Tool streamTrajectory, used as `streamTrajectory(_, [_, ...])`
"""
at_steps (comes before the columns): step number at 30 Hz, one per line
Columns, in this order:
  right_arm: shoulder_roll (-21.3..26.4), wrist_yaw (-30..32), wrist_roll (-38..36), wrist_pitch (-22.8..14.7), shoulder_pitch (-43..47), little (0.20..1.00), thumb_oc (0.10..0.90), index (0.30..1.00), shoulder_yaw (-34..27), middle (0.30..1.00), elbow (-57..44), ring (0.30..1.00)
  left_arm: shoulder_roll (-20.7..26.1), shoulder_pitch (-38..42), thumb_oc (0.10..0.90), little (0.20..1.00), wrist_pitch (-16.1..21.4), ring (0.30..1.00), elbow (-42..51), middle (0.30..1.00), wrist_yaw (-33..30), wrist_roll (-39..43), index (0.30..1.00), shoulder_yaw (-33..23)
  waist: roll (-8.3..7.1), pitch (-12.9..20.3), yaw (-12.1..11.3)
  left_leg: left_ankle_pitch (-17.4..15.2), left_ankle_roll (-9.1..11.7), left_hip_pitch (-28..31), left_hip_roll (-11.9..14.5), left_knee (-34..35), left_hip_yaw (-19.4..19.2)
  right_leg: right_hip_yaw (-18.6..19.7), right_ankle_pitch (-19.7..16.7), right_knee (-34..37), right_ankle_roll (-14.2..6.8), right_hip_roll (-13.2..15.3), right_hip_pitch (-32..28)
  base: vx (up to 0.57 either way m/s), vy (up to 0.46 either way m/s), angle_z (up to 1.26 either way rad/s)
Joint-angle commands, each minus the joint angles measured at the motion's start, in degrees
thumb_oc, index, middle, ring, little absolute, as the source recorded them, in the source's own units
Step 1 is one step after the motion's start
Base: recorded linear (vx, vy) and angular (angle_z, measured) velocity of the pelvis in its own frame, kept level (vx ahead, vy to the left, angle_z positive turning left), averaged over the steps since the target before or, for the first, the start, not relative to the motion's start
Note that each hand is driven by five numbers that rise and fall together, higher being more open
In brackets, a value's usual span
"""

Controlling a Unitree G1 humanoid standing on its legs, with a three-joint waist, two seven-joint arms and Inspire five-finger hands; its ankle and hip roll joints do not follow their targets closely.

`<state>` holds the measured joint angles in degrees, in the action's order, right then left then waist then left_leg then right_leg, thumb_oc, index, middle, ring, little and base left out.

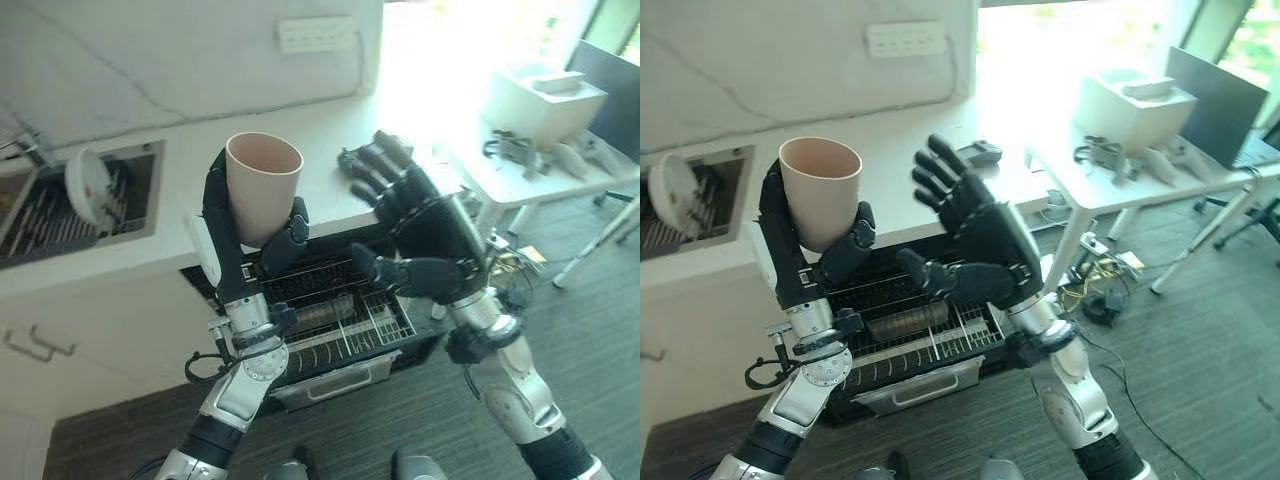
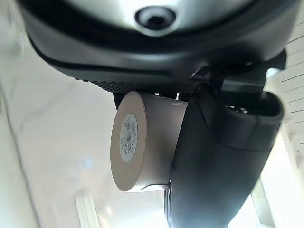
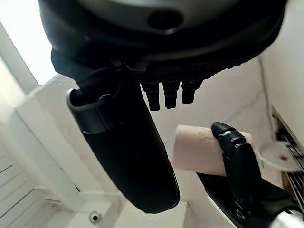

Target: Place the dishes in the dishwasher.

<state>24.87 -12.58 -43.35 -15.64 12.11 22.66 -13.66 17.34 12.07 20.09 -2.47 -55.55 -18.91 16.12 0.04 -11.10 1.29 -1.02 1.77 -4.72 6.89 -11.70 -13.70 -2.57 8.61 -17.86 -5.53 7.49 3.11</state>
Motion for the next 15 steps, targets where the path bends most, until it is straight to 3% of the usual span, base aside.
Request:
streamTrajectory(1, [-3.87, 2.52, -2.4, -2.62, 2.61, 0.9, 0.8, 0.9, -5.0, 0.9, -0.02, 0.9, 2.43, 8.77, 0.4, 0.3, 4.74, 0.3, -0.57, 0.3, -1.91, -3.67, 0.3, 0.88, -1.87, 2.13, 1.58, -12.52, -1.17, 4.97, -0.8, -5.49, 3.29, -6.18, 2.49, 0.67, 0.26, -0.1, -1.65, 0.04, -0.018, 0.43])
streamTrajectory(6, [-5.35, 6.9, -3.35, 1.2, 8.57, 0.9, 0.8, 0.9, -2.07, 0.9, 2.36, 0.9, 1.86, 9.39, 0.4, 0.3, 5.55, 0.3, -2.61, 0.3, -0.19, -3.13, 0.3, 4.82, -2.32, 2.38, -0.66, -12.41, -0.97, 4.73, -1.24, -5.49, 5.1, -8.12, 3.03, 0.67, 0.56, 0.39, -3.0, 0.04, -0.029, 0.29])
streamTrajectory(15, [-6.51, 9.36, -3.95, 2.68, 13.64, 0.9, 0.8, 0.9, -0.3, 0.9, 5.31, 0.9, 2.53, 8.79, 0.4, 0.3, 7.27, 0.3, -3.8, 0.3, 1.51, -3.66, 0.3, 8.0, -2.41, 2.64, -2.99, -12.06, -0.92, 4.15, -1.87, -5.49, 7.01, -9.38, 3.15, 0.67, 0.8, 0.85, -3.85, 0.02, -0.023, 0.17])
